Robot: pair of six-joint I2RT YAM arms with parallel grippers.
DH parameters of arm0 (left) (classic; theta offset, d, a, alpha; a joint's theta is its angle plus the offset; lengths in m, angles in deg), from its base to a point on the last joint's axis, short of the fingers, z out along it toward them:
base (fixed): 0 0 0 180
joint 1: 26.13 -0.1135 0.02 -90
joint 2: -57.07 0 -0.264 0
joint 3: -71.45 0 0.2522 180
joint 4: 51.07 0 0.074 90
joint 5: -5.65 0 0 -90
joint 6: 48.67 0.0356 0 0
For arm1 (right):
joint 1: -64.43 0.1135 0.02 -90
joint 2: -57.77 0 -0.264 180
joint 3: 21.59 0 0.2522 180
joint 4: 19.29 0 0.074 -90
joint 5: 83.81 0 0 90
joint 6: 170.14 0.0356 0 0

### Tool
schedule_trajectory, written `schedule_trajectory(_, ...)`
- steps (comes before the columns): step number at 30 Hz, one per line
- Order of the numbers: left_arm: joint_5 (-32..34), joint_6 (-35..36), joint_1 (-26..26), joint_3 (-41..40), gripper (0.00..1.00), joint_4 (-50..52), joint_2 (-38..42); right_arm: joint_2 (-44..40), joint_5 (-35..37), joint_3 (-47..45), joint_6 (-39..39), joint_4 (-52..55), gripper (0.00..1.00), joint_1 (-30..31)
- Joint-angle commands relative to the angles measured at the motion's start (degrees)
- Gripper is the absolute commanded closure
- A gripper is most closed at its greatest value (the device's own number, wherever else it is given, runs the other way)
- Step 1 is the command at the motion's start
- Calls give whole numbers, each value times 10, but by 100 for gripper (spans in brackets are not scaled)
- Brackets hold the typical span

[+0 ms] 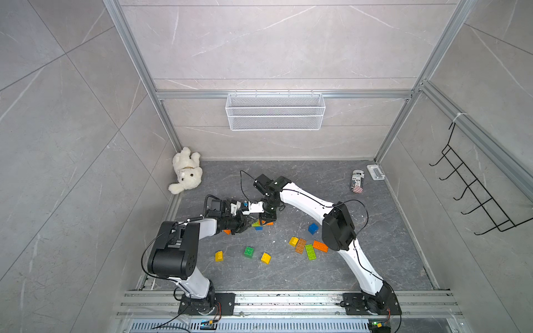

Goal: Assemble a fork with lego
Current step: Assemble the lego brick with the lego brick.

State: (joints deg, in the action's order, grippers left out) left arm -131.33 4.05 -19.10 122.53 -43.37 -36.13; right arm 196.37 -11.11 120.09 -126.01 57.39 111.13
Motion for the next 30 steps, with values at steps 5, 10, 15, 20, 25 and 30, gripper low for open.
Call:
schedule_trajectory(5, 38, 23, -4, 7, 68, 41, -24, 9, 26, -31, -48, 17, 67, 14)
schedule_trajectory(10, 40, 27, -6, 6, 69, 45, -28, 35, 27, -2, -42, 31, 68, 14)
schedule_trajectory(15, 42, 28, -7, 2, 70, 45, -31, 64, 52, 9, -16, 46, 68, 20)
schedule_trajectory(20, 41, 26, -7, -4, 71, 37, -31, 75, 118, -22, 23, 21, 69, 28)
schedule_trajectory(25, 38, 25, -8, -7, 71, 32, -32, 52, 152, -50, 43, -25, 67, 36)
schedule_trajectory(30, 34, 22, -7, -10, 70, 30, -23, 72, 170, -30, 54, -6, 66, 43)
